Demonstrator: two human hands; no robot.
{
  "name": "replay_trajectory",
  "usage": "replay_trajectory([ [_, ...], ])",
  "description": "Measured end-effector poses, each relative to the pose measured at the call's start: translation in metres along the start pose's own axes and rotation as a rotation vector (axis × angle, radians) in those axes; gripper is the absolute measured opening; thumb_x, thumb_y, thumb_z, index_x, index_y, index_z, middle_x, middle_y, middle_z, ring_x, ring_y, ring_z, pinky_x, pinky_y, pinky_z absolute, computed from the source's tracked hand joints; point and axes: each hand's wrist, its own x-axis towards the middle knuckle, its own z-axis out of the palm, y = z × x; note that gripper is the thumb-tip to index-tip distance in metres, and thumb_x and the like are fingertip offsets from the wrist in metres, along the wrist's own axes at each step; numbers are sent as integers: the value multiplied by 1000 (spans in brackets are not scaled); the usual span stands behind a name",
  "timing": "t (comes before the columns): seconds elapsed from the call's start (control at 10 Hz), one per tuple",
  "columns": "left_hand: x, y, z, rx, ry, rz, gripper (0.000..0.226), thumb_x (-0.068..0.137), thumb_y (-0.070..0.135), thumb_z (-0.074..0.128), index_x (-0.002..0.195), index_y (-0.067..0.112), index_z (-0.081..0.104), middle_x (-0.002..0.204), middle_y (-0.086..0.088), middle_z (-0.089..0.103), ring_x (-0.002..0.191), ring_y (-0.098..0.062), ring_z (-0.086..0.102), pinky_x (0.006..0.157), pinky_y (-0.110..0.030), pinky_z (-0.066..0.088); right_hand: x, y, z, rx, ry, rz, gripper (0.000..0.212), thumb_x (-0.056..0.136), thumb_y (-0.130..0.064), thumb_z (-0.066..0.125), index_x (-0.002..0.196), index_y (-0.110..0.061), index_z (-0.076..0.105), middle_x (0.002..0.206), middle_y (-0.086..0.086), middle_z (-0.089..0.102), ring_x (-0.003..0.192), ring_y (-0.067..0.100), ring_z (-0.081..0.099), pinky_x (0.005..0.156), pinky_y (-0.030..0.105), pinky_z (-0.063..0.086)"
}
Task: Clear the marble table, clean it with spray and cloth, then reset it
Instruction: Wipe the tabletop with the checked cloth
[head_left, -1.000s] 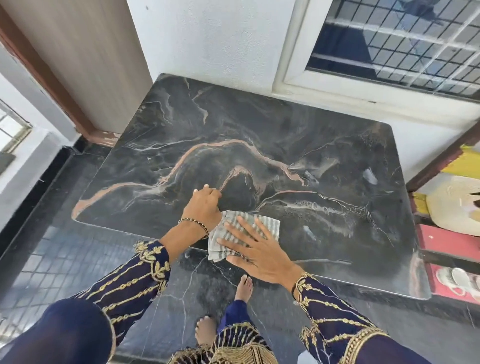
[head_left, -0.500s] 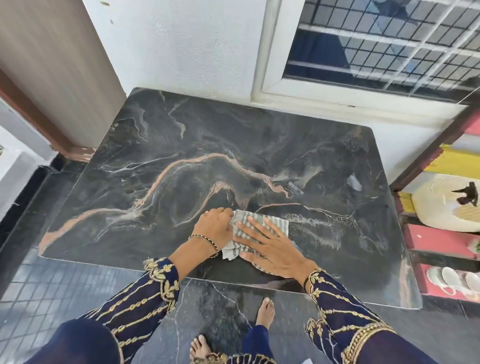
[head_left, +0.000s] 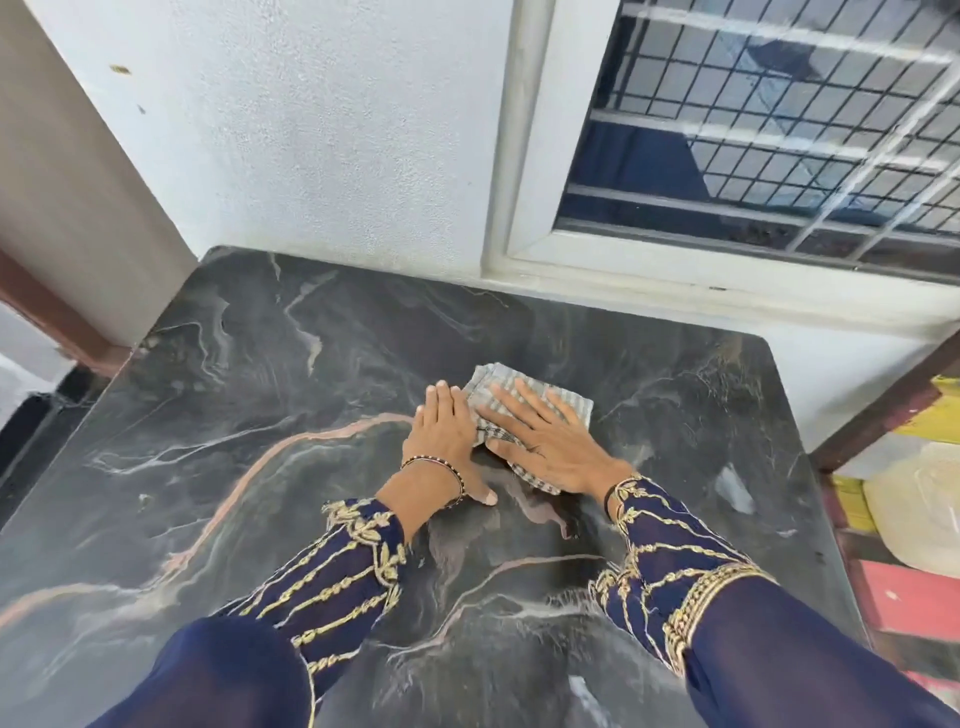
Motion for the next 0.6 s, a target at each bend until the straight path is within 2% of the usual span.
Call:
replay_trajectory([
  [0.1,43,11,-9,-187,-35,-190,88,91,29,60,149,-3,3,159,-23,-2,148,-38,-1,119,-50,12,35,30,-19,-41,6,7,57,102,-64,20,155,-53,4,163,-25,-15,152,5,-20,123,40,-15],
  [0.2,73,17,2,-240,15,-265,62,98,18,41,150,-2,13,159,-22,2,147,-37,4,117,-53,14,73,57,-38,-44,-4,32,58,100,-67,17,153,-55,-1,161,-26,-18,152,5,-21,124,42,-14],
  [0.3,82,11,12,-209,-6,-261,72,92,14,54,150,-4,14,159,-23,0,147,-39,1,116,-55,15,109,76,-53,-40,3,71,60,95,-74,13,150,-59,-6,163,-24,-17,151,6,-22,123,44,-16],
  [0.4,83,19,10,-250,-12,-329,67,97,15,44,151,-3,6,160,-21,-5,148,-37,-4,117,-53,10,133,84,-63,-22,23,125,62,94,-77,12,151,-60,-6,163,-25,-18,151,7,-22,122,44,-17],
  [0.5,82,32,7,-289,-16,-418,56,100,12,24,151,1,4,161,-15,-7,148,-33,-10,118,-51,8,136,85,-68,-12,44,139,62,97,-74,14,153,-56,-2,163,-24,-16,152,6,-19,122,43,-15],
  [0.6,83,31,5,-336,-17,-405,57,101,21,27,151,1,7,161,-16,-8,148,-33,-9,117,-54,5,129,89,-66,-18,69,103,59,99,-70,14,154,-55,-2,165,-22,-15,152,6,-19,122,41,-16],
])
